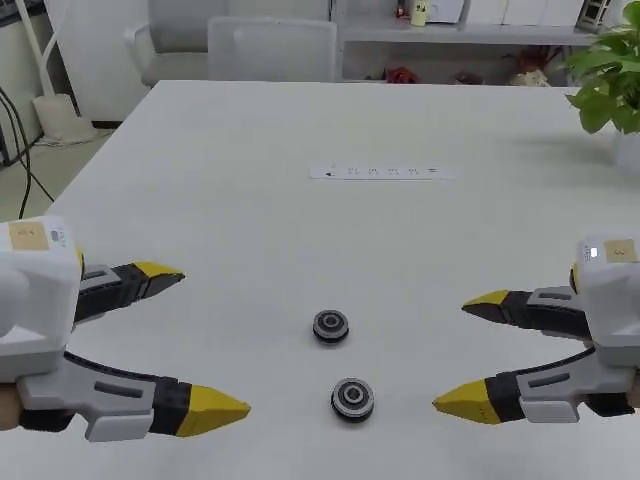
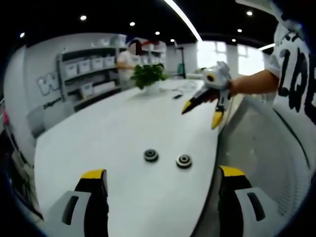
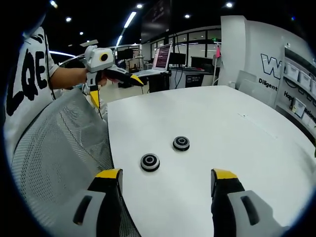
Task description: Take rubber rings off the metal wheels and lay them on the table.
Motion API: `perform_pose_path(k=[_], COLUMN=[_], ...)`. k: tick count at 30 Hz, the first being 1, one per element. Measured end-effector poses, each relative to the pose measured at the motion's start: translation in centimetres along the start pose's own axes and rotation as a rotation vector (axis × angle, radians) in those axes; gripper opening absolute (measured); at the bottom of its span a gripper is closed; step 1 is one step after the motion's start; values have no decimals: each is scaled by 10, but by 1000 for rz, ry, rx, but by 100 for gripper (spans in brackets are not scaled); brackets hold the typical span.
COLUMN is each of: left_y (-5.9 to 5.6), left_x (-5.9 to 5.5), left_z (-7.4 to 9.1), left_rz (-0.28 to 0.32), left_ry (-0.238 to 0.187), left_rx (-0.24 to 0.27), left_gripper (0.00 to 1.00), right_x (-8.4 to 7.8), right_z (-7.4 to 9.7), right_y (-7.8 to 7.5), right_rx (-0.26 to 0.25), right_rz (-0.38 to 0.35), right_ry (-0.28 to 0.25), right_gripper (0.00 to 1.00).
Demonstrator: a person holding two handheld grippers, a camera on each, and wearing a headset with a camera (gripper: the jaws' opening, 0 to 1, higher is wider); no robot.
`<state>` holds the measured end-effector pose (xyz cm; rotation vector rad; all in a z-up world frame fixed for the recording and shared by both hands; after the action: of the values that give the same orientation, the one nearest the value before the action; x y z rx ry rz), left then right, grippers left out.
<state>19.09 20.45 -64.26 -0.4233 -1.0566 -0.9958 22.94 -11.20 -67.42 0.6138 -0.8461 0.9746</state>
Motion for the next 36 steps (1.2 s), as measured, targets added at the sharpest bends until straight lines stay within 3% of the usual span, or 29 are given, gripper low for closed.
perform_pose_path(k=[36], left_y=[7], left_x=[-7], left_z=[-38], left_rz=[-14], left_ry=[24], left_rx=[-109], left_gripper=[87], right_x=[-12], right_z=[-31], right_y=[-11], right_rx=[102], right_rz=[37], right_ry=[44], right_gripper=[64])
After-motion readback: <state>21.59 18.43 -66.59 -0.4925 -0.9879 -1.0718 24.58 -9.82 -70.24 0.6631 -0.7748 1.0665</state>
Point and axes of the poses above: the centre of the closed fingertips' face, and the gripper's own axes: z roughly backward along the fingers, y roughly to its left, x roughly out of its top, the point moved 9 cm from there along z, roughly backward along the fingers, and after that the axes turned 6 degrees about -z, right-handed, at the moved point
